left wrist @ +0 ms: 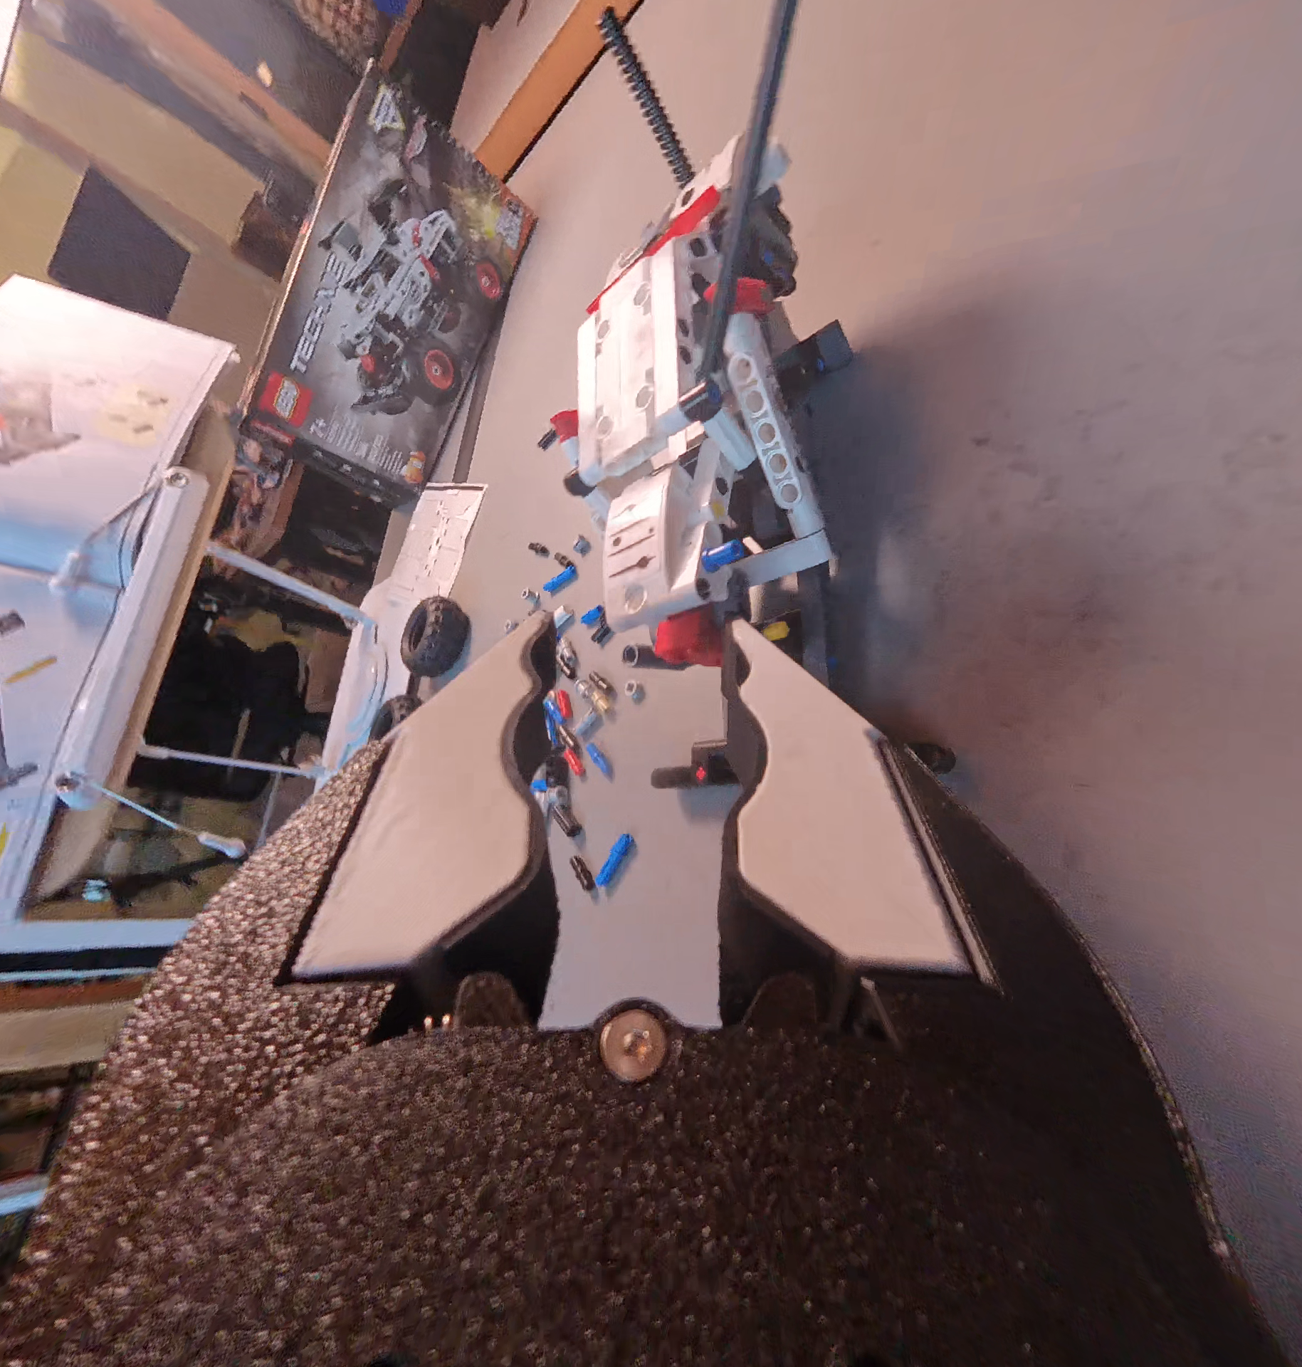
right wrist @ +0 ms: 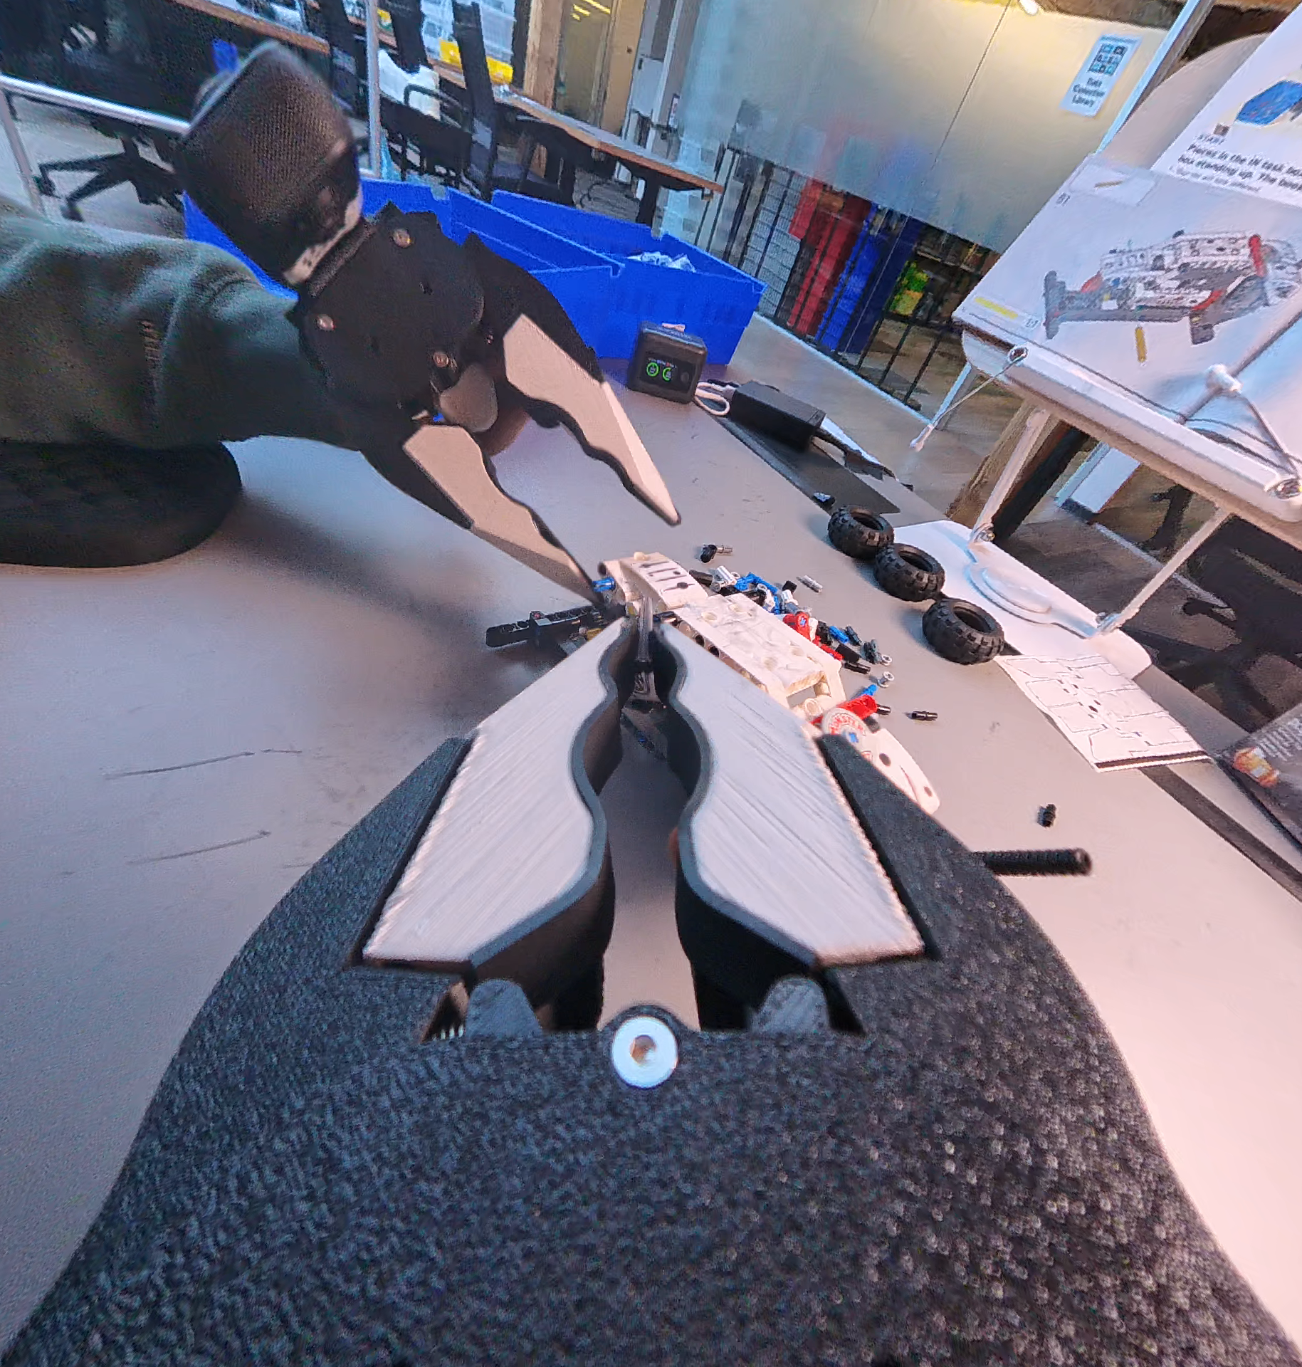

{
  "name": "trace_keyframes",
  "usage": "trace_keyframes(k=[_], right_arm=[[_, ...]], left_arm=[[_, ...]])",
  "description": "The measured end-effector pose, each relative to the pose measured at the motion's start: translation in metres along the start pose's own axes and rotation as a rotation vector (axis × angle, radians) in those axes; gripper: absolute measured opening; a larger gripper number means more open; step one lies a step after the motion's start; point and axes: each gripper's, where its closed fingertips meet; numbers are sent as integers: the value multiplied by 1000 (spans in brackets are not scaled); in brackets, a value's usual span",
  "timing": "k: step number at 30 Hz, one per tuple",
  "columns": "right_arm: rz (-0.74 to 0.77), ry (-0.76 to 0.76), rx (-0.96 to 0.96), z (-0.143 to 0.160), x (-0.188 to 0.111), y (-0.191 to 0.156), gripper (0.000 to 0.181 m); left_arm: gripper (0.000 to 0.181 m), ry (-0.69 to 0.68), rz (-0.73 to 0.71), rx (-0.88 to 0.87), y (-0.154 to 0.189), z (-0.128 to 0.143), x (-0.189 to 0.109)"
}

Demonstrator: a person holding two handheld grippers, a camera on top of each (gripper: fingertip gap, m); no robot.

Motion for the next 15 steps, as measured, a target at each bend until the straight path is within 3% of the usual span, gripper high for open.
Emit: trace_keyframes(k=[2,5,12,15], right_arm=[[2,12,15,0,-1,2,2],[-15,27,40,1,-2,0,3],[-58,111,59,-7,-8,-3,3],[-91,192,113,-16,-16,-3,3]], left_arm=[[39,15,4,96,4,-6,5],[21,7,24,108,13,-8,11],[13,-112,-95,99,28,-16,0],[17,-114,-39,-26,53,-32,-13]])
Point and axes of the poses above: each gripper's, where its closed fingertips meet, x out along the fingers, z out of its underside, y = z × x across the jaws, and after that the axes turned 15 degrees about -x, right-handed
